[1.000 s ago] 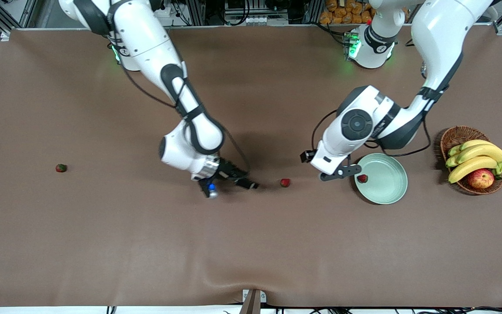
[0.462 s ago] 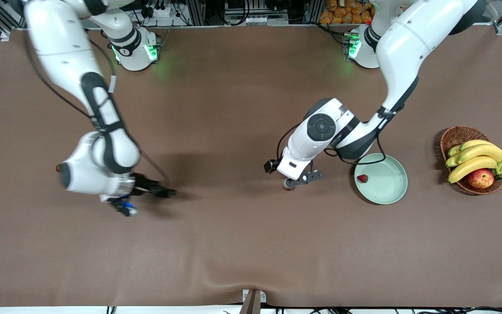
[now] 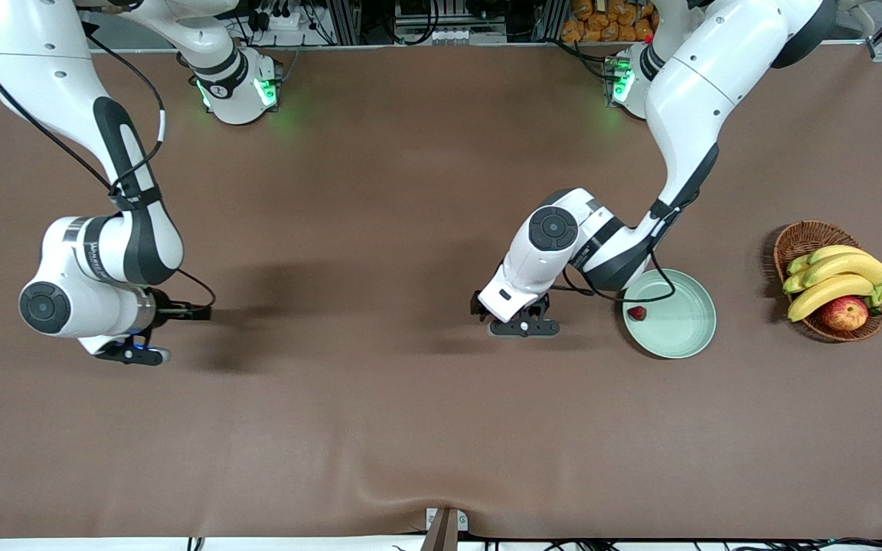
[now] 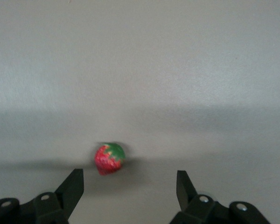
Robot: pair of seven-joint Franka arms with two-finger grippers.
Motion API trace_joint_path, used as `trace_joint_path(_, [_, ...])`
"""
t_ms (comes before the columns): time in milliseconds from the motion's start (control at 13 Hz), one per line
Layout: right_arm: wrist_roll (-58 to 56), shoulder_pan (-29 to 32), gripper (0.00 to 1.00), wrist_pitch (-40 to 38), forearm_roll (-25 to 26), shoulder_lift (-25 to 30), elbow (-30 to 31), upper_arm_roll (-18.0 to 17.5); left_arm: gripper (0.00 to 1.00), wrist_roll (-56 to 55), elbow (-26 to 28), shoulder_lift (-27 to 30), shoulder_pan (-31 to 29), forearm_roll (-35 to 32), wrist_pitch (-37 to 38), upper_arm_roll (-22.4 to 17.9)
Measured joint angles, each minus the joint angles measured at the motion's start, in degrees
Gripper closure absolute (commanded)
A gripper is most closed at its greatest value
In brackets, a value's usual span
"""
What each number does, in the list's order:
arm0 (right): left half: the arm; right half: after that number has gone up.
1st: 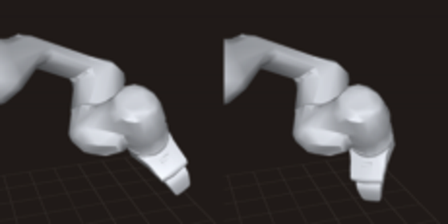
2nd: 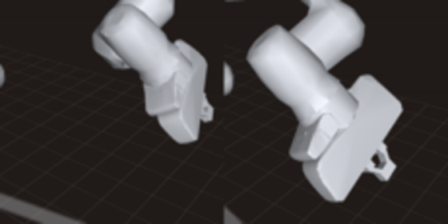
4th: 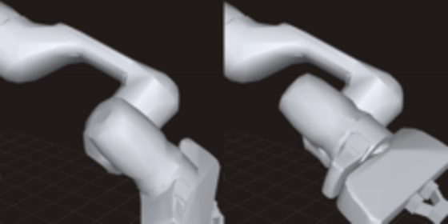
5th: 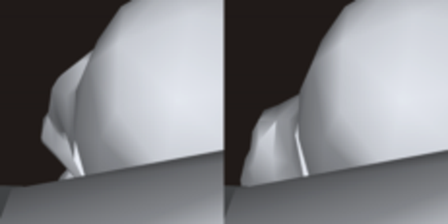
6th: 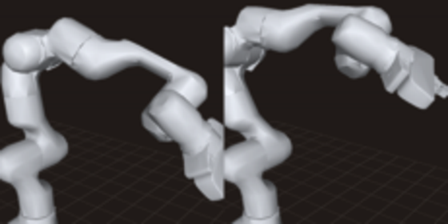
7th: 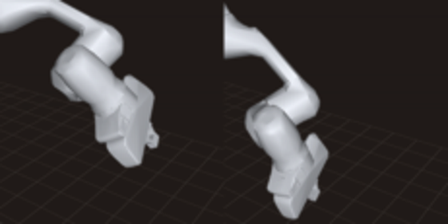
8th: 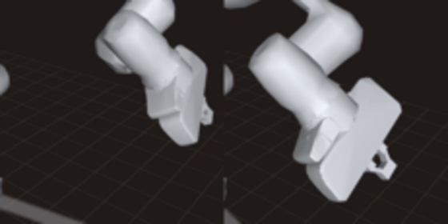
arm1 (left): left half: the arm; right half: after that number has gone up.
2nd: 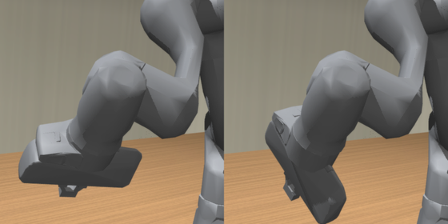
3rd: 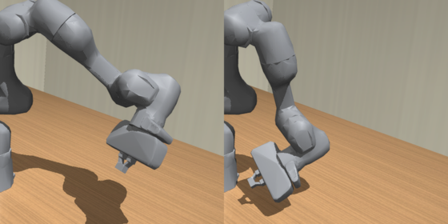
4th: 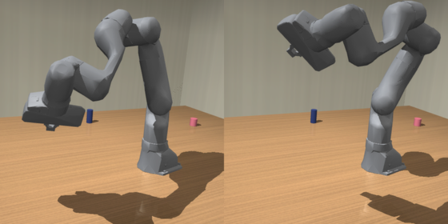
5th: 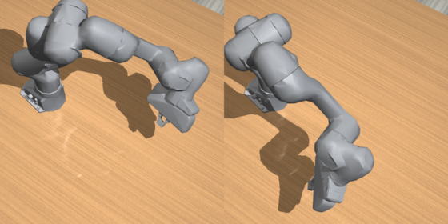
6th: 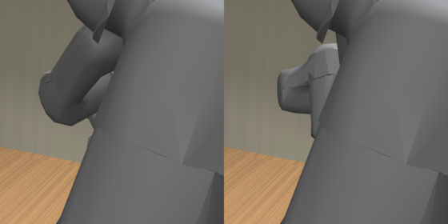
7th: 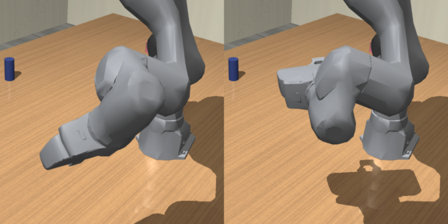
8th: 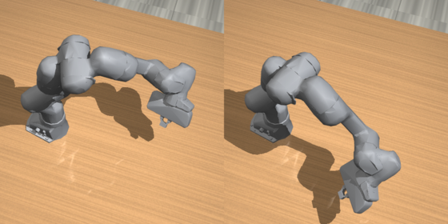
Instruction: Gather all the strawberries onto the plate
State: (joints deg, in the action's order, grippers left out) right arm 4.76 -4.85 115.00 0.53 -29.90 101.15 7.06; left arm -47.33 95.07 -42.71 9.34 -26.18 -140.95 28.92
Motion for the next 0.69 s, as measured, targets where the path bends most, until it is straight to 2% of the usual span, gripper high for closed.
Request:
trace_joint_path(154, [-2.9, 3.3, 0.00, 0.0, 4.0, -0.1, 0.9, 0.1, 0.33, 2.9, 0.0, -0.6, 0.1, -2.2, 0.0, -1.1])
trace_joint_path(462, [-12.1, 11.7, 0.00, 0.4, 5.7, -0.7, 1.6, 0.2, 0.39, 3.6, 0.0, -2.7, 0.2, -5.0, 0.0, -1.6])
trace_joint_path(615, [-13.0, 13.5, 0.00, 0.9, 9.2, -1.1, 1.6, 0.2, 0.41, 3.6, 0.0, -3.3, 0.4, -5.1, 0.0, -1.6])
trace_joint_path(692, [-13.0, 13.6, 0.00, 1.2, 10.7, -1.5, 1.6, 0.1, 0.47, 3.6, 0.0, -3.5, 0.4, -5.1, 0.0, -1.6])
